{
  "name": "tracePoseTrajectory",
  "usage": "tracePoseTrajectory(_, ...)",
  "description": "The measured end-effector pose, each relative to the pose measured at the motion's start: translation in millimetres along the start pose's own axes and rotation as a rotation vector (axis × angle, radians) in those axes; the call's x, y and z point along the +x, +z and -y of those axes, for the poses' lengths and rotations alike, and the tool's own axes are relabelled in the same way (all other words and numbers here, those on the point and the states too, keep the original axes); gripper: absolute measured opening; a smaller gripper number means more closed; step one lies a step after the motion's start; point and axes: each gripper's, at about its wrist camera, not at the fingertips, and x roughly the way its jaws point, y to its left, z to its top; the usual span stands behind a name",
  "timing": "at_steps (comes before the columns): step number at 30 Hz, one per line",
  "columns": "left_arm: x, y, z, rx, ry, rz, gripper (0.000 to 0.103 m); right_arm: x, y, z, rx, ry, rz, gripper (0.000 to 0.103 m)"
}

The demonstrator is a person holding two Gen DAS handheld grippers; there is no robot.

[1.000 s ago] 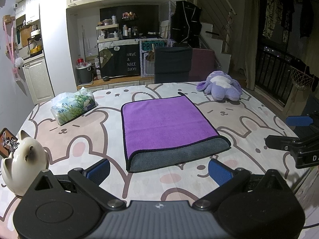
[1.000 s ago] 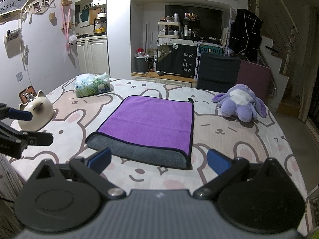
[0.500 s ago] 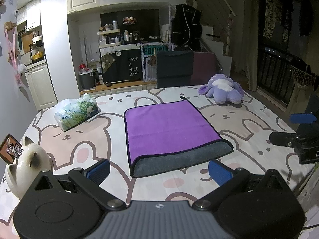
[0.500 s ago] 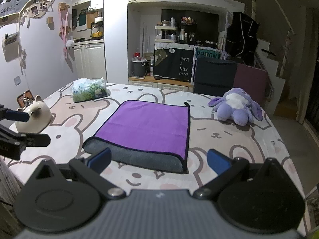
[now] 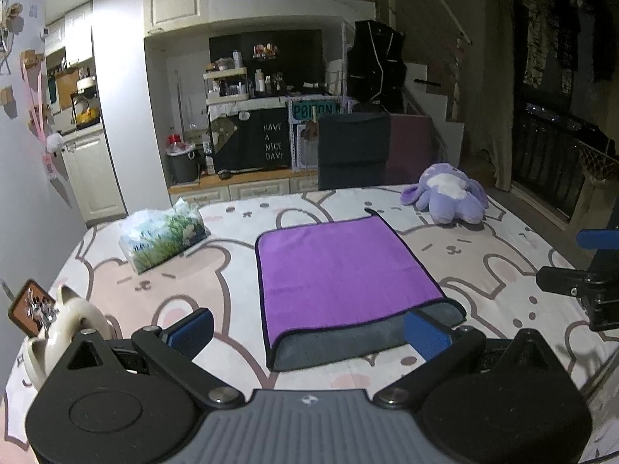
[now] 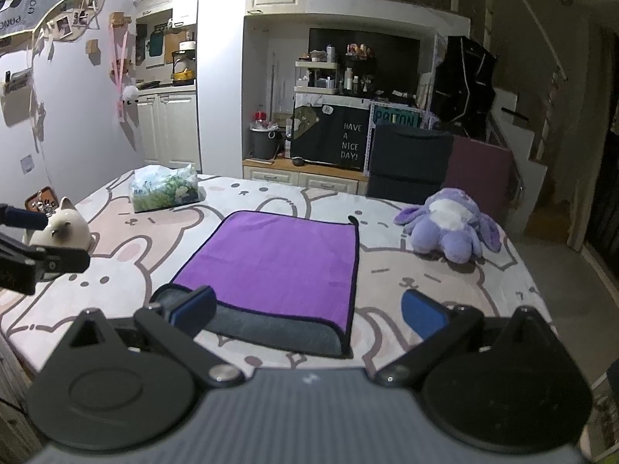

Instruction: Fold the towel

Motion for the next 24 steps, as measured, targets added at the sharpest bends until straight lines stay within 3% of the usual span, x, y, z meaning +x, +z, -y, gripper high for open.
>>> tracePoseTrajectory(13,21.8,27.0,2.4,0.018,-0.006,0.042,0.103,20.9,15.0,7.0,-0.058,0.005,0.012,0.103)
tracePoseTrajectory(24,74.7,14.7,0.4,0.005,-0.015,-0.022,0.103,61.3,13.1,15.3,-0.043,0.021,-0.011,0.103)
